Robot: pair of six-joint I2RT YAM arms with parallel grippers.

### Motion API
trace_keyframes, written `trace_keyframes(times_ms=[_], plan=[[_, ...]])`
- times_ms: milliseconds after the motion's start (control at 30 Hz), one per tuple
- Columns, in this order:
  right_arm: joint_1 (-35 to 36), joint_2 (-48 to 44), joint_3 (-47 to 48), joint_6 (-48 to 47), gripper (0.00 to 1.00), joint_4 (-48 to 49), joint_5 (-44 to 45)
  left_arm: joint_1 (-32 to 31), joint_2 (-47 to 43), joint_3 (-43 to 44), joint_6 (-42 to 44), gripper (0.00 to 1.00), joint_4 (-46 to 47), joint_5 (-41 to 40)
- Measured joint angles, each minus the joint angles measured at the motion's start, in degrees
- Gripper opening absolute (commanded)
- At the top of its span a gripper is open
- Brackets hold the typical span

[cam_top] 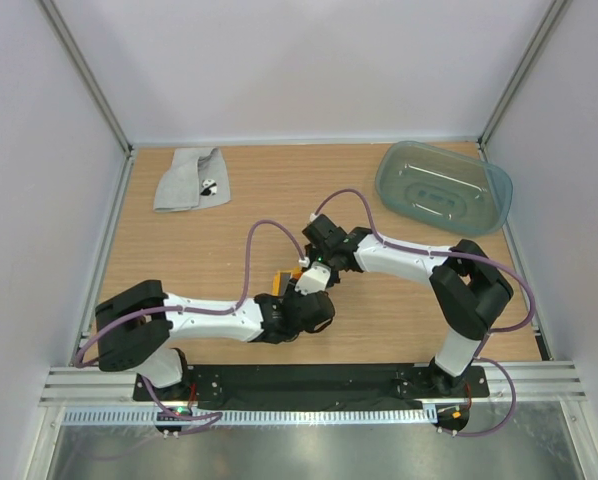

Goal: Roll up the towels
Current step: Roll the towel

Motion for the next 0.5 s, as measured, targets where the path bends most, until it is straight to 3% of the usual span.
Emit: trace_keyframes(times_ms=[167,300,500], plan=[[0.0,0.0,0.0,0.0,0.19,-0.2,-0.2,-0.7,1.7,0.0,-0.3,0.41,-0.5,-1.7],[0.1,0.0,0.1,0.0,0.28,-0.2,-0.5,-1.0,2.3,0.0,-0.8,0.22,-0.4,-2.1],[0.3,0.0,0.6,-0.1,0.39,-0.2,-0.8,-1.1,2.6,-1.1,-1.9,0.07,1.0,-2.2]])
